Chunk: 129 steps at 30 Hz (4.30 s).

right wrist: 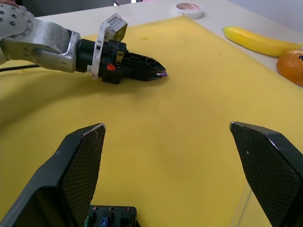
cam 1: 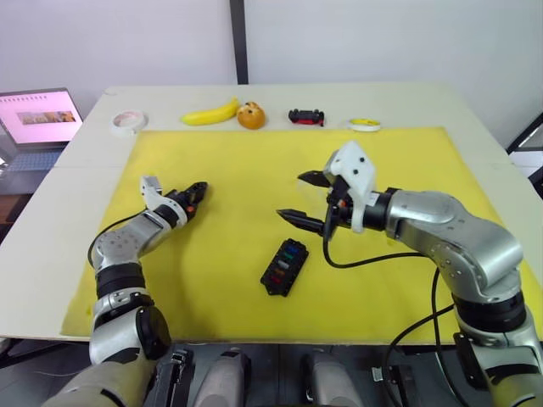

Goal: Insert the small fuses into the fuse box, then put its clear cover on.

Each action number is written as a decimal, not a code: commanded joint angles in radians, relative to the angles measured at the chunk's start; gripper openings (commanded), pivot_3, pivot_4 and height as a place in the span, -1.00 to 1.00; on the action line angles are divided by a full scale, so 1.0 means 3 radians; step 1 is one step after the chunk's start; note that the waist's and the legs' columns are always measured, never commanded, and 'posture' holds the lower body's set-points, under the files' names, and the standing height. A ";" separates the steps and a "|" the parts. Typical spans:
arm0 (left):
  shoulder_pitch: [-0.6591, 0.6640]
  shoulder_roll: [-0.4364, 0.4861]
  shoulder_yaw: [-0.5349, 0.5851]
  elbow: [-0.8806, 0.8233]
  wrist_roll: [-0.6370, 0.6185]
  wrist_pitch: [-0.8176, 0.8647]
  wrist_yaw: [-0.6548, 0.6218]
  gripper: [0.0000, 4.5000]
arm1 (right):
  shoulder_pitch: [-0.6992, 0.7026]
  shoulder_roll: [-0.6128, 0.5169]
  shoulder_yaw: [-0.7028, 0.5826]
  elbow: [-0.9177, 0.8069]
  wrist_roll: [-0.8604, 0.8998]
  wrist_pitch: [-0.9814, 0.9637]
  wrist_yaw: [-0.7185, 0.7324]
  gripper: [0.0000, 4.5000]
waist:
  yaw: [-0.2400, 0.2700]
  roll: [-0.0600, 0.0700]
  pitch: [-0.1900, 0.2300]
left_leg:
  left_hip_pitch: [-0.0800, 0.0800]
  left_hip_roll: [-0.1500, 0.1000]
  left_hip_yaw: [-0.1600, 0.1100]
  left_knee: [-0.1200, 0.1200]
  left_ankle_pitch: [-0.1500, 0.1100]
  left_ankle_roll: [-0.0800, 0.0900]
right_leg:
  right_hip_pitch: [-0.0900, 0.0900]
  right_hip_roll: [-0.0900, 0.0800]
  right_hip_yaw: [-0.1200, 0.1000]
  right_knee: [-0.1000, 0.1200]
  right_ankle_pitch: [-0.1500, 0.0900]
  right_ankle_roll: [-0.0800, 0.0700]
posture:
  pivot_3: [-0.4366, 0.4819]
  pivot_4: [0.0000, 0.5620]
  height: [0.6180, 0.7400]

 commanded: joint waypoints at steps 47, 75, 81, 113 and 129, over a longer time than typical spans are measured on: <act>0.0036 0.0512 -0.0101 -0.1499 -0.1529 0.1823 -0.0224 -0.99 | -0.0032 0.0767 -0.1209 0.0122 0.1746 0.0898 -0.0720 1.00 | -0.0082 -0.0021 0.0013 | -0.0021 0.0009 0.0002 -0.0004 0.0006 -0.0010 | -0.0027 0.0001 0.0006 0.0002 0.0001 -0.0002 | -0.05 -0.47 1.00; 0.0041 0.0958 -0.1188 -0.1768 -0.2773 0.1318 -0.0307 -1.00 | 0.0131 0.0738 -0.0634 0.0269 0.3865 -0.0174 -0.2877 0.24 | -0.0103 -0.0020 0.0013 | -0.0022 0.0011 0.0011 -0.0005 0.0000 0.0002 | -0.0032 0.0010 0.0012 0.0003 0.0001 -0.0003 | -0.05 -0.47 1.00; 0.0069 0.0996 -0.1220 -0.1777 -0.2784 0.1260 -0.0343 -1.00 | 0.0106 0.0643 -0.0541 0.0273 0.3894 -0.0295 -0.2859 0.24 | -0.0101 -0.0020 0.0013 | -0.0022 0.0011 0.0012 -0.0005 0.0000 0.0003 | -0.0031 0.0010 0.0011 0.0003 0.0001 -0.0003 | -0.05 -0.47 1.00; 0.0058 0.1040 -0.1338 -0.1748 -0.2791 0.1122 -0.0372 -1.00 | -0.0010 0.0453 -0.0386 0.0291 0.4012 -0.0526 -0.2789 -0.77 | -0.0099 -0.0020 0.0013 | -0.0022 0.0012 0.0011 -0.0005 0.0000 0.0003 | -0.0031 0.0010 0.0011 0.0003 0.0001 -0.0003 | -0.05 -0.47 1.00; 0.0029 0.1034 -0.1368 -0.1758 -0.2821 0.1126 -0.0378 -1.00 | -0.0043 0.0463 -0.0342 0.0325 0.3972 -0.0525 -0.2756 -0.77 | -0.0100 -0.0020 0.0013 | -0.0022 0.0012 0.0011 -0.0005 0.0000 0.0003 | -0.0031 0.0010 0.0011 0.0003 0.0001 -0.0003 | -0.05 -0.47 1.00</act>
